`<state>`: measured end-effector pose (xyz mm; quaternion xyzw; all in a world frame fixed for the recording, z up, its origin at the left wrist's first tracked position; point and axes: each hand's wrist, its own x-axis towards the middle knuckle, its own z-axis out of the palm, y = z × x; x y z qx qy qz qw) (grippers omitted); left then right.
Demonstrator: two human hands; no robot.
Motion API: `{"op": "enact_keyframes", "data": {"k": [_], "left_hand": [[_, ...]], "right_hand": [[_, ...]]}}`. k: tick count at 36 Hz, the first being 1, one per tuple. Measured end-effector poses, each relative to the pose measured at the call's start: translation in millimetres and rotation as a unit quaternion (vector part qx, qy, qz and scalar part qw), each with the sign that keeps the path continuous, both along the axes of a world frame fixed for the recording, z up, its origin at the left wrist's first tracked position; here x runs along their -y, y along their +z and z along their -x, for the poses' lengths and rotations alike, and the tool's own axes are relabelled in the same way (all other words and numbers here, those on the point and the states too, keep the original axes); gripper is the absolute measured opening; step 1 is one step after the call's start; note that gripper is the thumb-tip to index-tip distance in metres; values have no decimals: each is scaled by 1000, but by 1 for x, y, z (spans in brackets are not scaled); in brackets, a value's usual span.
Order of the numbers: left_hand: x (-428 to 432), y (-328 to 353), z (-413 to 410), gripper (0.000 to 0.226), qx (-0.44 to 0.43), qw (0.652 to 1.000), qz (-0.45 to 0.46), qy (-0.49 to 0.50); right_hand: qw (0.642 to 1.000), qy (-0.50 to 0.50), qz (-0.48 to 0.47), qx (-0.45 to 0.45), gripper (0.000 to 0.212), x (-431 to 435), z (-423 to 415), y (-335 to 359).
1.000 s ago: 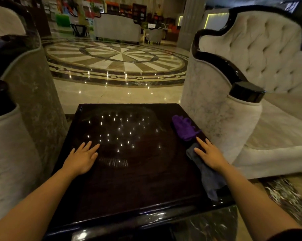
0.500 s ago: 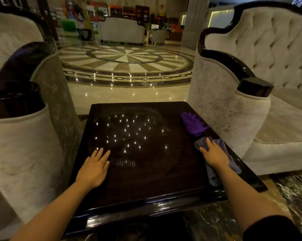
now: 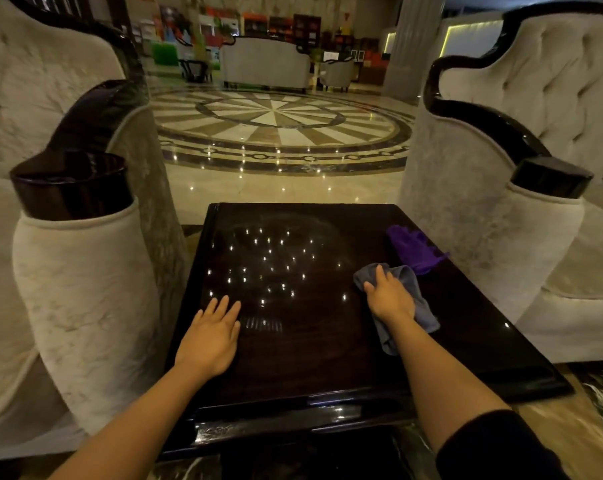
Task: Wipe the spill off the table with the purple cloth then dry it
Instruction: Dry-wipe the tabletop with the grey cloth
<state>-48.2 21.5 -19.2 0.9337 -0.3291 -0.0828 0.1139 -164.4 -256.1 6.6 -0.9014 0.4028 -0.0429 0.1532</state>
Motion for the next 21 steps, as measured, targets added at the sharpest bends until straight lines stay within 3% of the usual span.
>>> {"op": "enact_keyframes", "data": {"k": [10,21], "left_hand": [[0,-5,1,49,16,1000,10,0],[1,0,5,49,17,1000,5,-1]], "right_hand": [[992,121,-20,15,53,-33,-55,-3],[956,290,-37,1,52,-80,-64,-7]]}}
